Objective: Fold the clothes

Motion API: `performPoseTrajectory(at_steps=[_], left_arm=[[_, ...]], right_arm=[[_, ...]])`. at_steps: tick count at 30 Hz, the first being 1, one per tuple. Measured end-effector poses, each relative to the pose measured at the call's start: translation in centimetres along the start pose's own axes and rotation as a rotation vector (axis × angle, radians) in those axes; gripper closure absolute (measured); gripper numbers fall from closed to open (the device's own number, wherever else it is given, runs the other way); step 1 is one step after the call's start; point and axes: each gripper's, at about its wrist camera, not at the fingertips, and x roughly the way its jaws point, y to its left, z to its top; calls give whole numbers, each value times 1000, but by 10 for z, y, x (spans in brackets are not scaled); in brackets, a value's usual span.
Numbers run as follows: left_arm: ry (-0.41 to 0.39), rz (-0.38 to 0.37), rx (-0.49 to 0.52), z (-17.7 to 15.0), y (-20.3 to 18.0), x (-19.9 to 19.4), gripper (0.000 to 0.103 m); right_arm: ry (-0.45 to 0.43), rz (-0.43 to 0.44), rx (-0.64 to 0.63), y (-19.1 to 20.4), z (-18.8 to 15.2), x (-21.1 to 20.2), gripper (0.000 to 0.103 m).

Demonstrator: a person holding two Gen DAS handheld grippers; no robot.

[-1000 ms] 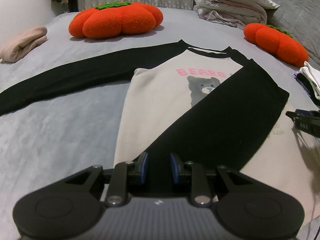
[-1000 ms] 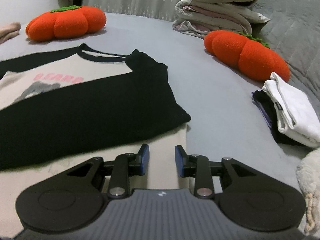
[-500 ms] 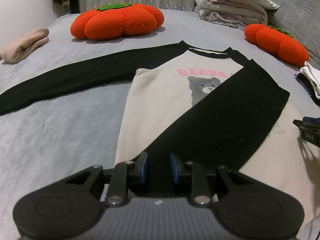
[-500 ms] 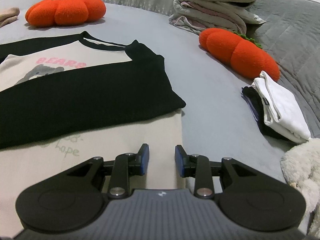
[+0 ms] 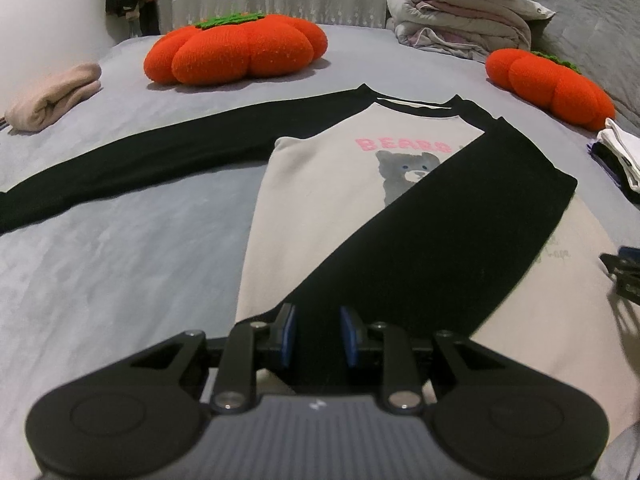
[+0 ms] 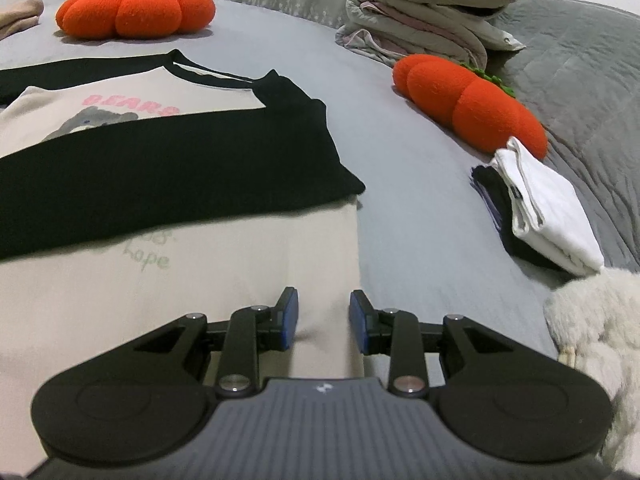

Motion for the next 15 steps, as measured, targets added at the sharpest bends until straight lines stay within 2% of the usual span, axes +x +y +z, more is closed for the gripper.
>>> performPoseTrajectory(at_steps=[6, 11, 15], left_arm=[[-1, -11, -3, -4, 4, -4, 78], [2, -6, 4, -5, 3, -7, 78], [7, -10, -5, -5, 5, -8, 78]], right_arm=[[38, 57, 100, -22, -27, -24, 65], [36, 92, 159, -36, -55, -47, 65], [37, 111, 206, -40, -65, -57, 63]])
